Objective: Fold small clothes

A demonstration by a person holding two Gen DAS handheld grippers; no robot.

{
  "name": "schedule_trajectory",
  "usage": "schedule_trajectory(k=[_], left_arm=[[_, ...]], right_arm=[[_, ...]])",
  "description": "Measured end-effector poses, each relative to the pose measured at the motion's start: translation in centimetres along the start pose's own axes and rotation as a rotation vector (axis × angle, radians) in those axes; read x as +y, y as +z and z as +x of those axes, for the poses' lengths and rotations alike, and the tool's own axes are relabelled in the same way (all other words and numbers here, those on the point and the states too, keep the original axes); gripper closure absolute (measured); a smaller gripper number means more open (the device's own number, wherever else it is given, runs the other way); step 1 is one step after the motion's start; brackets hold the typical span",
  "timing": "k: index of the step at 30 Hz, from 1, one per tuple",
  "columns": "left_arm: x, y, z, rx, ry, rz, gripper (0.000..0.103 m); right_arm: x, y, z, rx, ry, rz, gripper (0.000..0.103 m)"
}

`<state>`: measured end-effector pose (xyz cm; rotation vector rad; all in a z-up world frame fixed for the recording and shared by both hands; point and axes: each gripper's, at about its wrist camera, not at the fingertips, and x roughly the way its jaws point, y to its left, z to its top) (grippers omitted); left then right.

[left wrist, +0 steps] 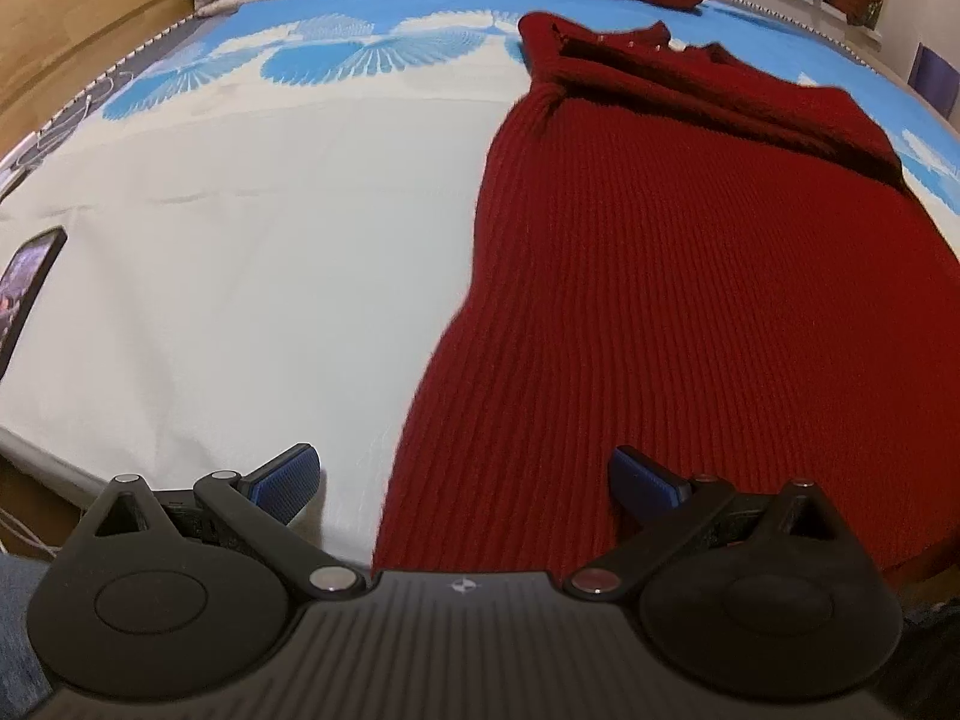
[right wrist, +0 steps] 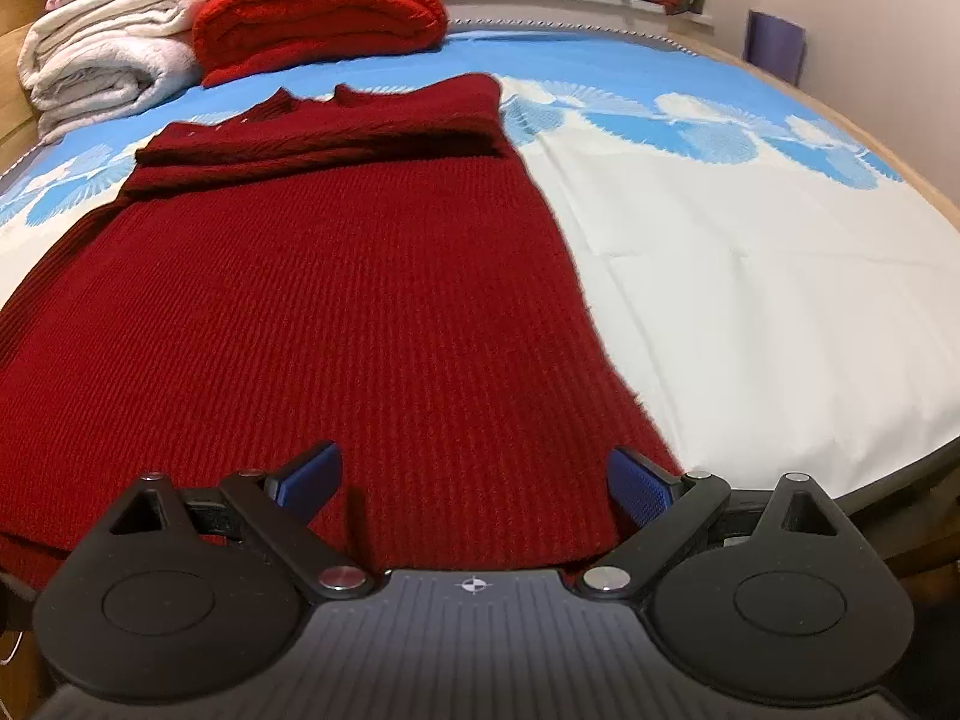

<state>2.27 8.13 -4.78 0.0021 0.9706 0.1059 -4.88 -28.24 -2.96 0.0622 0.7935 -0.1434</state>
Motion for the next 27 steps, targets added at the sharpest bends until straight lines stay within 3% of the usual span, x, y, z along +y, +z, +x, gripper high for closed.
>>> schedule_trajectory(k=[6,12,14,18,20,21,22,24,25,27], left_arm=[[1.6,3.1,-0.3,-0.074,-0.006,-0.014,0.000],[3.5,4.7,3.8,0.092,-0.105,-0.092,0.000],[3.3,4.4,4.0,0.070,-0.089,-0.095,0.000],[1.8,4.3,3.7,0.071,-0.142,-0.029,0.000],[0.8,4.0,3.4,0.079,-0.208,0.020,0.000],[0.4,3.9,3.3,0.077,-0.238,0.040,0.003],[0.1,3.8,3.0,0.059,-0.252,0.055,0.022],[0.0,3.3,2.8,0.001,-0.201,0.076,0.055],[0.5,3.5,2.9,0.009,-0.223,0.048,0.078],[1.7,3.8,2.7,0.037,-0.293,-0.041,0.083]], right_arm=[[-3.3,1.8,0.0,-0.049,-0.049,0.147,0.007],[-7.5,2.9,3.4,0.088,-0.052,0.316,0.007],[-8.1,2.8,4.9,0.164,-0.099,0.335,0.006],[-7.4,2.7,5.1,0.161,-0.085,0.319,0.003],[-6.5,2.6,4.9,0.160,-0.026,0.259,0.012],[-6.0,2.5,4.7,0.151,0.006,0.219,0.032],[-6.0,2.3,4.5,0.139,0.026,0.205,0.050],[-6.8,2.0,4.2,0.130,0.058,0.255,0.077],[-7.8,1.7,4.1,0.130,0.099,0.322,0.081],[-9.0,1.3,4.0,0.122,0.144,0.383,0.083]])
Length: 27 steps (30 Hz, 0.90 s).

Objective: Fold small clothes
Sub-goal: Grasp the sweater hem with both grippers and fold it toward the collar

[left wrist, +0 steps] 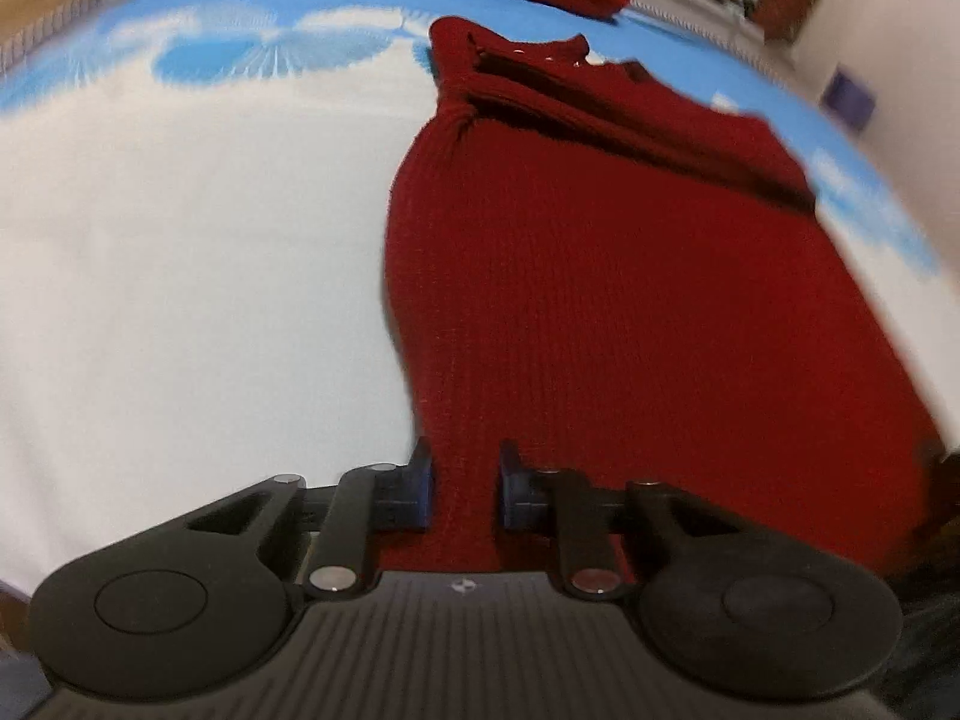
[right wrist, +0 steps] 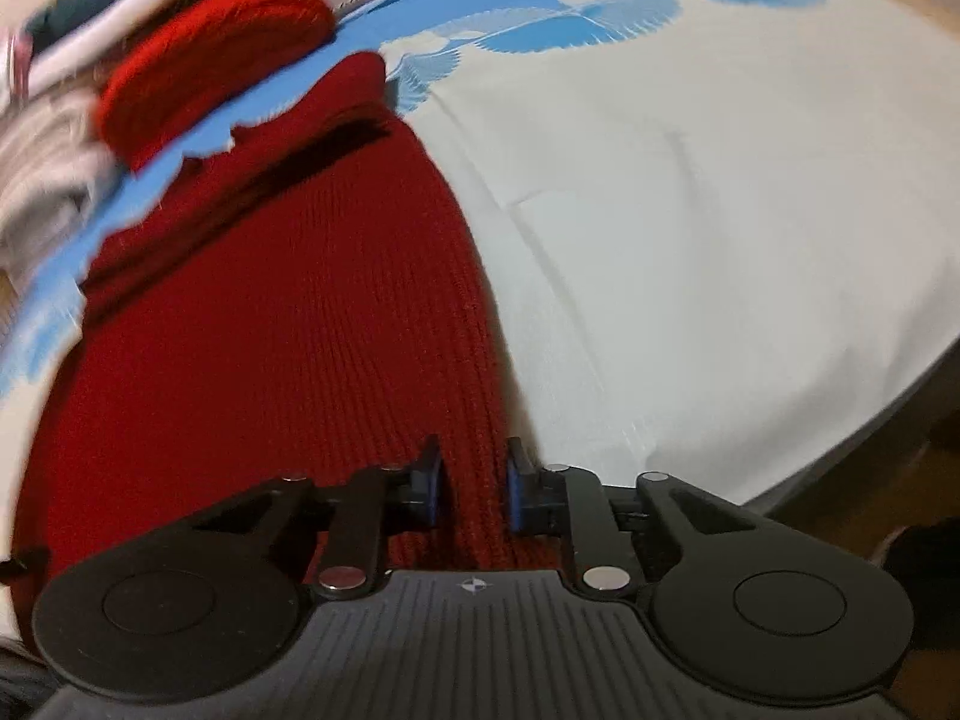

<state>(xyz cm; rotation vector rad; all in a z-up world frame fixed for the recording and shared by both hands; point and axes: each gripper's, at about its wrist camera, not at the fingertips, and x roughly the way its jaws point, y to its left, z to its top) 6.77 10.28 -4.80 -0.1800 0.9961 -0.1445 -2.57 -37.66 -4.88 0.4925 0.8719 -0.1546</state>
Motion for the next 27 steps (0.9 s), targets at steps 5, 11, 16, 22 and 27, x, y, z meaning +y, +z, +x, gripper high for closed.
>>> schedule_trajectory(k=[5,11,16,22,27], left_arm=[[0.3,-1.1,-4.6,-0.044,-0.164,-0.031,0.089],[2.6,-4.9,-11.4,-0.079,-0.244,-0.093,0.096],[4.2,-6.5,-15.6,-0.112,-0.299,-0.136,0.096],[3.7,0.0,-16.1,-0.182,-0.325,-0.197,0.096],[3.3,10.7,-10.6,-0.200,-0.289,-0.258,0.095]], right_arm=[[0.5,-1.5,-3.1,-0.064,0.097,-0.022,0.085],[-0.1,-3.5,-9.4,-0.102,0.250,0.069,0.085],[-1.2,-5.1,-14.7,-0.125,0.299,0.111,0.086],[0.6,-0.1,-15.6,-0.161,0.330,0.158,0.086],[3.8,9.1,-10.1,-0.157,0.304,0.160,0.086]])
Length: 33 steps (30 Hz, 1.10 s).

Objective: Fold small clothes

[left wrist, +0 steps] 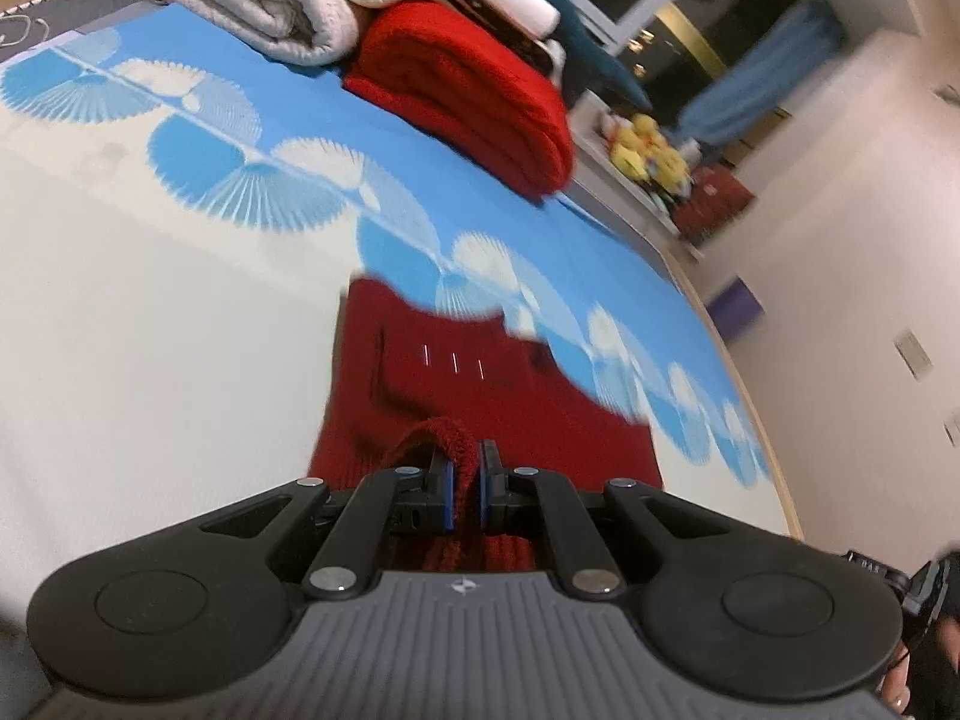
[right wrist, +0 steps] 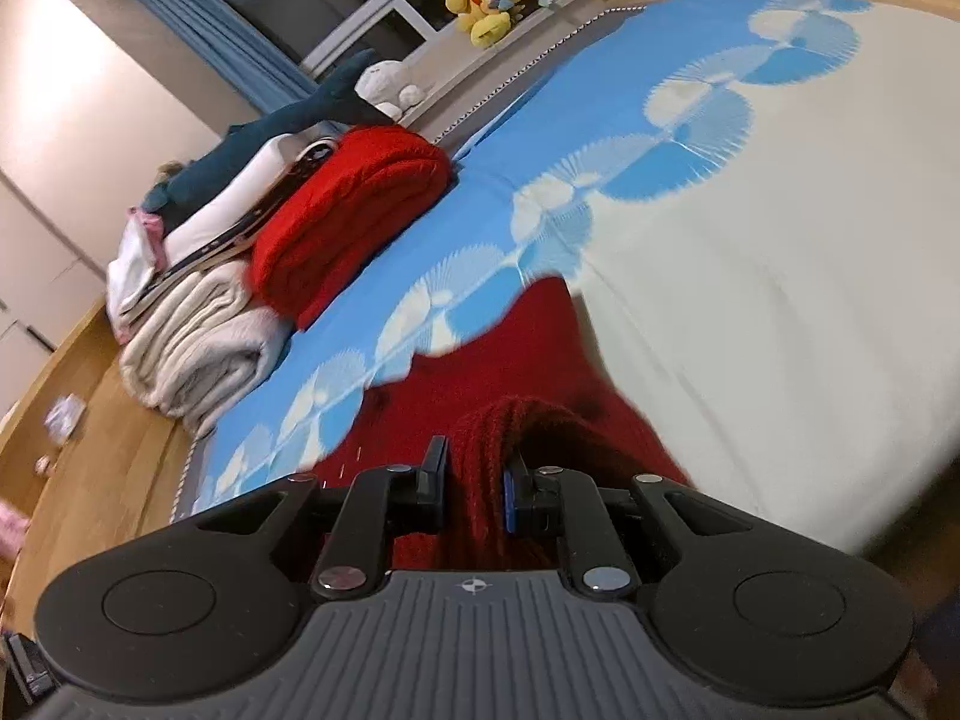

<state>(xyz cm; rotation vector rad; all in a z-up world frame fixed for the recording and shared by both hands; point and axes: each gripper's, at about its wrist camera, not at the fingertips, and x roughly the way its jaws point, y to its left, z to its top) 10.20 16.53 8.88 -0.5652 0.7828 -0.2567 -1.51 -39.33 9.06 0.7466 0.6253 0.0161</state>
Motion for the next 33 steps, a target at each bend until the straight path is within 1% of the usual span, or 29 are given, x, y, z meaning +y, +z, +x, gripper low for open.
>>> schedule_trajectory(k=[1,3,4,5,6,7,8,9,10,12,13,14,15,16,17,18,21,23,24,27,29,31,33], left_arm=[[-0.1,2.3,2.5,0.000,0.026,-0.009,0.095],[0.4,6.1,7.9,-0.005,0.103,-0.044,0.094],[1.1,8.0,11.1,0.005,0.155,-0.071,0.089],[2.1,9.5,13.5,0.028,0.197,-0.115,0.089],[3.1,10.9,15.8,0.074,0.228,-0.166,0.085],[4.0,12.1,17.7,0.112,0.254,-0.218,0.084],[4.9,12.6,18.7,0.129,0.262,-0.271,0.079],[5.5,12.7,18.5,0.095,0.269,-0.285,0.061],[5.7,12.6,17.9,0.041,0.283,-0.272,0.031],[6.1,12.4,16.6,-0.029,0.293,-0.263,0.000],[6.6,12.3,16.0,-0.059,0.273,-0.277,0.001],[7.0,12.2,15.6,-0.058,0.255,-0.298,0.001],[7.4,12.0,15.2,-0.039,0.250,-0.327,0.001],[7.7,11.5,14.7,-0.023,0.243,-0.347,0.001],[7.5,10.9,14.3,-0.010,0.239,-0.348,0.001],[7.1,10.0,13.7,0.005,0.250,-0.331,0.001],[5.3,6.3,12.0,0.023,0.303,-0.235,0.000],[4.1,4.4,11.5,0.002,0.328,-0.137,0.000],[3.4,4.0,11.6,-0.011,0.341,-0.077,0.000],[1.9,3.7,12.6,-0.044,0.379,0.108,0.000],[1.7,3.8,14.0,-0.029,0.374,0.207,0.000],[2.1,4.0,15.8,0.026,0.365,0.263,0.000],[2.5,4.4,17.4,0.052,0.382,0.277,0.000]], right_arm=[[0.1,1.7,2.2,0.005,-0.018,0.015,0.086],[0.1,5.4,7.9,0.028,-0.049,0.070,0.086],[-0.3,7.4,11.5,0.044,-0.064,0.111,0.083],[-0.8,8.4,14.0,0.038,-0.087,0.166,0.081],[-1.4,9.5,16.3,0.008,-0.136,0.230,0.066],[-1.8,10.3,18.1,-0.034,-0.199,0.262,0.042],[-2.0,10.6,19.0,-0.069,-0.237,0.272,0.031],[-2.2,10.6,19.3,-0.111,-0.241,0.270,0.023],[-2.3,10.4,19.1,-0.136,-0.224,0.268,0.023],[-3.0,9.2,18.4,-0.148,-0.161,0.251,0.020],[-3.4,8.5,18.2,-0.147,-0.148,0.236,0.018],[-3.6,7.6,18.0,-0.149,-0.159,0.219,0.018],[-3.9,6.8,17.7,-0.151,-0.192,0.204,0.018],[-4.0,6.0,17.8,-0.137,-0.242,0.172,0.018],[-4.0,5.7,17.9,-0.120,-0.273,0.133,0.018],[-3.9,5.3,17.9,-0.106,-0.292,0.095,0.018],[-3.6,4.5,17.5,-0.101,-0.312,0.032,0.018],[-3.2,4.0,17.3,-0.111,-0.311,-0.001,0.018],[-2.8,3.8,17.5,-0.116,-0.312,-0.029,0.018],[-1.7,3.5,18.9,-0.120,-0.342,-0.119,0.018],[-0.8,3.3,19.9,-0.099,-0.363,-0.199,0.018],[0.3,2.7,21.4,-0.076,-0.383,-0.310,0.018],[1.3,2.2,22.5,-0.062,-0.405,-0.404,0.018]])
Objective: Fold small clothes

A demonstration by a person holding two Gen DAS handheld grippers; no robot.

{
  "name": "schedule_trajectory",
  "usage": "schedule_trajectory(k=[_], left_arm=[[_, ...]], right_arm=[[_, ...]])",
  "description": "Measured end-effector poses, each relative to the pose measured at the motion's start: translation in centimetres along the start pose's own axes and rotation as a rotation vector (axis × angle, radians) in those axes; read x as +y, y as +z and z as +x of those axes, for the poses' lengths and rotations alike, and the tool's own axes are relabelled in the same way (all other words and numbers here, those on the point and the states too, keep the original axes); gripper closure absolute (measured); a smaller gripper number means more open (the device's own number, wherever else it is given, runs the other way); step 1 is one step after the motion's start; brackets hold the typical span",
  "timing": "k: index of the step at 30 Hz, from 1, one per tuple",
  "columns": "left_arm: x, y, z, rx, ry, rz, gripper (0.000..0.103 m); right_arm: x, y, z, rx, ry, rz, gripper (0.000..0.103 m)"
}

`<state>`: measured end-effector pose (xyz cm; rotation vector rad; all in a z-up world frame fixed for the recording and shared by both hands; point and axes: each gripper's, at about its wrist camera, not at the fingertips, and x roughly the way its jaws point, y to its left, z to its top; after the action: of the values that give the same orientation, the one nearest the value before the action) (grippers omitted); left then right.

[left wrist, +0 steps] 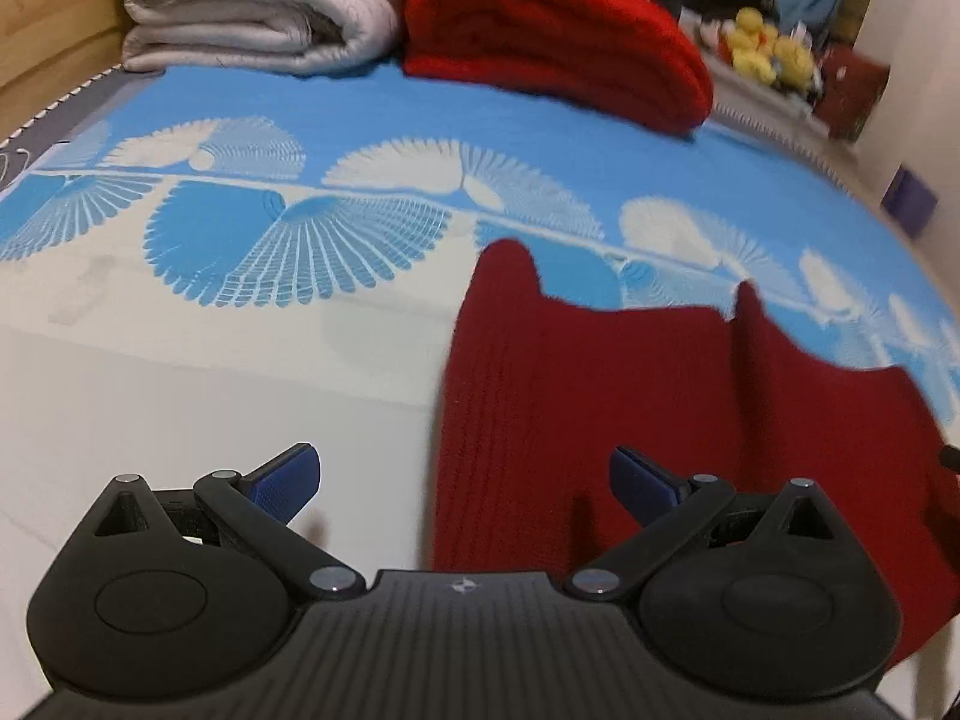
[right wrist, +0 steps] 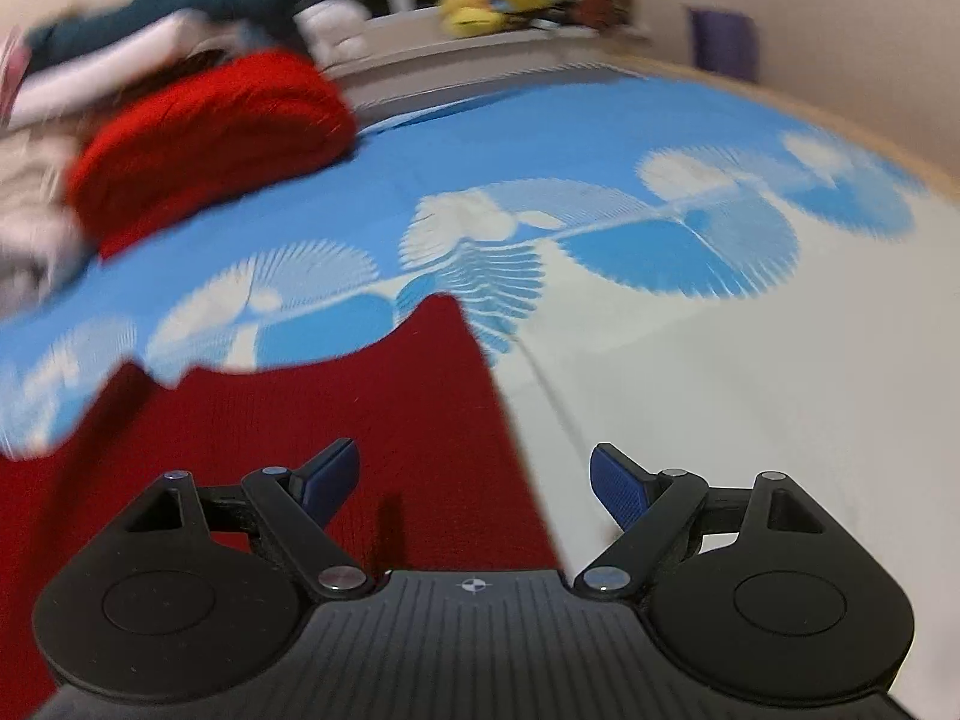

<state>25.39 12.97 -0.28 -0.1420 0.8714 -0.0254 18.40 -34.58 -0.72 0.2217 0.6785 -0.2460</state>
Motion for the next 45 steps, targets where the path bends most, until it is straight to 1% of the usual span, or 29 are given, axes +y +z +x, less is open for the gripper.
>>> schedule_trajectory(k=[3,4,7,8,10,12,14,15,16,17,18,20,21,22,23,24,25,27,28,30,32,34,37,39,40,41,42,43,45], left_arm=[[-0.5,0.6,1.0,-0.008,0.003,0.015,0.000],[-1.1,0.7,1.0,-0.023,0.019,0.041,0.000],[-3.6,1.0,-0.4,-0.130,0.105,0.146,0.000],[-4.1,1.0,-0.8,-0.160,0.111,0.167,0.000],[-5.1,0.9,-1.3,-0.203,0.099,0.185,0.000],[-5.6,1.0,-0.9,-0.200,0.044,0.187,0.002],[-5.5,1.1,0.8,-0.138,-0.020,0.182,0.016],[-5.3,1.3,2.2,-0.092,-0.025,0.173,0.029],[-4.8,1.5,3.9,-0.044,-0.001,0.151,0.039],[-4.4,1.6,5.1,-0.017,0.015,0.123,0.040],[-3.8,1.6,6.0,0.004,0.004,0.088,0.040],[-2.6,1.7,6.7,0.020,-0.053,0.012,0.043],[-2.5,1.9,6.8,0.020,-0.061,0.007,0.047],[-2.6,2.1,6.8,0.017,-0.065,0.011,0.057],[-2.5,2.2,6.7,0.016,-0.069,0.015,0.061],[-2.4,2.4,6.7,0.021,-0.073,0.013,0.067],[-2.4,2.7,6.4,0.024,-0.081,0.004,0.072],[-2.4,3.4,5.3,0.022,-0.096,-0.017,0.076],[-2.4,3.7,4.5,0.016,-0.104,-0.024,0.086],[-2.2,4.5,2.3,-0.010,-0.162,-0.041,0.087],[-1.5,4.9,0.0,-0.033,-0.237,-0.069,0.087],[-0.7,4.8,-1.1,-0.044,-0.249,-0.086,0.087],[1.3,4.7,0.3,0.020,-0.240,-0.173,0.087],[2.5,4.4,2.5,0.071,-0.227,-0.231,0.086],[2.8,4.1,3.8,0.092,-0.206,-0.250,0.086],[2.9,3.7,5.2,0.118,-0.161,-0.254,0.085],[3.0,3.1,6.3,0.134,-0.148,-0.256,0.084],[3.0,2.8,6.8,0.133,-0.133,-0.271,0.079],[2.9,3.1,6.5,0.121,-0.117,-0.284,0.078]], right_arm=[[1.7,-0.2,1.1,0.018,-0.029,-0.099,0.018],[2.1,-0.3,1.5,0.031,-0.030,-0.121,0.018],[3.1,-0.2,2.0,0.035,-0.034,-0.149,0.018],[3.4,-0.2,1.9,0.028,-0.035,-0.152,0.018],[3.7,-0.1,1.8,0.019,-0.044,-0.139,0.018],[3.6,0.0,1.9,0.022,-0.046,-0.106,0.018],[3.2,0.0,2.1,0.036,-0.042,-0.063,0.018],[3.0,-0.1,2.2,0.041,-0.041,-0.047,0.018],[2.9,-0.1,2.2,0.048,-0.038,-0.030,0.018],[2.7,-0.2,2.3,0.052,-0.038,-0.017,0.018],[2.6,-0.2,2.3,0.054,-0.039,-0.007,0.018],[2.4,-0.2,2.4,0.057,-0.036,0.009,0.018],[2.4,-0.2,2.5,0.057,-0.035,0.009,0.018],[2.4,-0.2,2.6,0.059,-0.034,0.002,0.019],[2.5,-0.1,2.8,0.062,-0.029,-0.010,0.022],[2.6,0.0,2.9,0.058,-0.034,-0.023,0.033],[2.7,0.0,3.1,0.055,-0.049,-0.034,0.058],[2.6,0.4,3.1,0.043,-0.082,-0.050,0.084],[2.3,0.8,2.8,0.039,-0.064,-0.030,0.087],[1.7,1.5,1.5,0.018,-0.027,0.030,0.088],[1.3,2.0,-0.4,-0.024,0.005,0.047,0.089],[0.7,2.2,-2.6,-0.057,0.039,0.072,0.089],[-1.3,2.1,-4.4,-0.055,0.057,0.156,0.090],[-2.8,1.8,-4.0,-0.029,0.051,0.204,0.091],[-3.7,1.6,-2.9,-0.006,0.025,0.229,0.092],[-4.2,1.2,-1.8,0.030,0.007,0.245,0.092],[-4.6,0.7,-0.3,0.084,-0.016,0.258,0.092],[-4.8,0.2,1.1,0.126,-0.034,0.264,0.092],[-4.7,-0.3,2.2,0.141,-0.058,0.268,0.092]])
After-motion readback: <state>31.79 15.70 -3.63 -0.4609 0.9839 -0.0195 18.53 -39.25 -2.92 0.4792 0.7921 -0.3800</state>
